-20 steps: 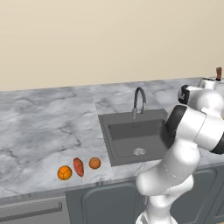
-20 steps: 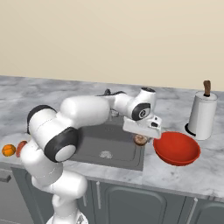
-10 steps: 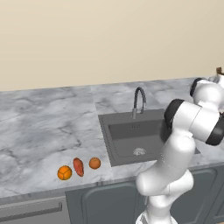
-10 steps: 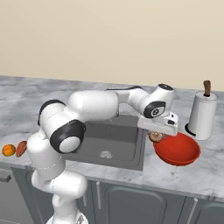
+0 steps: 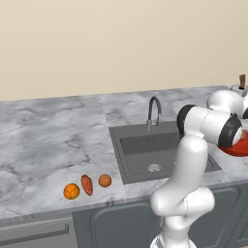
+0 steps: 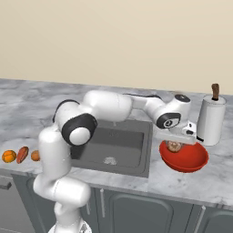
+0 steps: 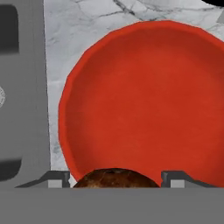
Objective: There is a mixed pile of frozen fruits and vegetables on the counter. Locate all the frozen vegetables and place the items in a bowl on the counter. Take all the frozen fruits and defrost them in a running sink.
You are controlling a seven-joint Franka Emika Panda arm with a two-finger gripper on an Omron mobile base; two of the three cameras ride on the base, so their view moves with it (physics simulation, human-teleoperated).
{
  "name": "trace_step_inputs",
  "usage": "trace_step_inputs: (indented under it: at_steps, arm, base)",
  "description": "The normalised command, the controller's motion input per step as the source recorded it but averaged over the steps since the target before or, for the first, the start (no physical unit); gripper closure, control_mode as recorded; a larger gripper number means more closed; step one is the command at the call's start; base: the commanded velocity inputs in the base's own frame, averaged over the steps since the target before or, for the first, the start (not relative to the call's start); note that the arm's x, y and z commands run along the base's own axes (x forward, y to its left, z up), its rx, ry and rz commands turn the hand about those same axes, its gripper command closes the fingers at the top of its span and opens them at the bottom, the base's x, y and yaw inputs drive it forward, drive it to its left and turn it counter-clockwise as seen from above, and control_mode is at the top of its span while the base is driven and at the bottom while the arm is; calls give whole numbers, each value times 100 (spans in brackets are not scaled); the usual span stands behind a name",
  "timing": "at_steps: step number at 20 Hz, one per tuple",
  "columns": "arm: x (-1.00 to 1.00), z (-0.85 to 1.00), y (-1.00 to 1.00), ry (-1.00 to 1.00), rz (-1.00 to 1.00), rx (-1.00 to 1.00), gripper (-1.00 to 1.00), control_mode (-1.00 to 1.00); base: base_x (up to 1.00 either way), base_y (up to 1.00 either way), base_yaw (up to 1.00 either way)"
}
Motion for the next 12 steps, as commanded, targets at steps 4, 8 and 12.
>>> trace_step_inputs:
  at_steps: [4,8,12]
  arm:
    - [0,-23,-30,-1,1,-5,100,-100]
    - [0,-43,-2,3,0,-13,100,-100]
    - [0,-29,7,9,0,-3,-100,-100]
  base:
    - [0,0,0]
    - [0,0,0]
    - [0,0,0]
